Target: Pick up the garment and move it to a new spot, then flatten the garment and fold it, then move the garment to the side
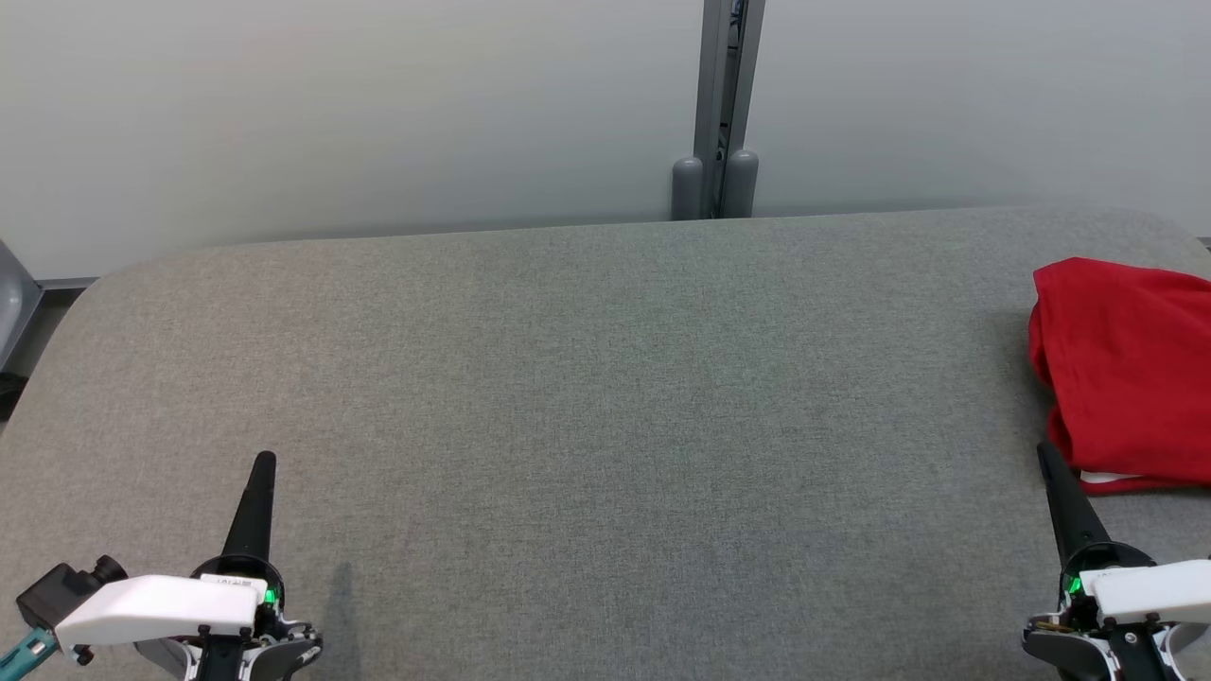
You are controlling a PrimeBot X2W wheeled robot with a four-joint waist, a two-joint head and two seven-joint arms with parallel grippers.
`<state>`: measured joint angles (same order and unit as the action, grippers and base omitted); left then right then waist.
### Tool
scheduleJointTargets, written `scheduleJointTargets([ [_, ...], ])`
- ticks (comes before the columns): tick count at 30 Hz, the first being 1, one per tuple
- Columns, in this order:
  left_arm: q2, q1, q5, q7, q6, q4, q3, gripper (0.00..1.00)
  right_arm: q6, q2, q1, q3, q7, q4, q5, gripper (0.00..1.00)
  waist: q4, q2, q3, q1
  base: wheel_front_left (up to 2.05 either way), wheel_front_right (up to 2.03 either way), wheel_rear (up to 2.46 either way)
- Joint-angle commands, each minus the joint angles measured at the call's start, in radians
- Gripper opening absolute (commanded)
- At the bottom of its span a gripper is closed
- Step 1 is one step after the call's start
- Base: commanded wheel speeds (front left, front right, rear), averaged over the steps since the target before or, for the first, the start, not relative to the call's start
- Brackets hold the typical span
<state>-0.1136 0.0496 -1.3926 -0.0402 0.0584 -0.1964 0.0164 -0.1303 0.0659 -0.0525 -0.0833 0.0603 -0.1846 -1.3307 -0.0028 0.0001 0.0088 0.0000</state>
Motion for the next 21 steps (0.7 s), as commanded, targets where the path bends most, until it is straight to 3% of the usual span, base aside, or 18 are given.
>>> scheduleJointTargets([
  [1, 0.000, 0.028, -0.026, -0.005, 0.012, -0.001, 0.013, 0.00, -0.001, 0.003, -0.020, -0.005, 0.005, -0.003, -0.031, 0.00, 0.000, -0.0001, 0.000, 0.0000, 0.00, 0.00, 0.00],
  [21, 0.033, 0.050, -0.158, -0.042, 0.053, -0.032, 0.060, 0.00, -0.001, -0.002, -0.046, -0.015, 0.032, -0.041, -0.199, 0.00, 0.002, -0.0001, -0.003, 0.0000, 0.00, 0.00, 0.00],
])
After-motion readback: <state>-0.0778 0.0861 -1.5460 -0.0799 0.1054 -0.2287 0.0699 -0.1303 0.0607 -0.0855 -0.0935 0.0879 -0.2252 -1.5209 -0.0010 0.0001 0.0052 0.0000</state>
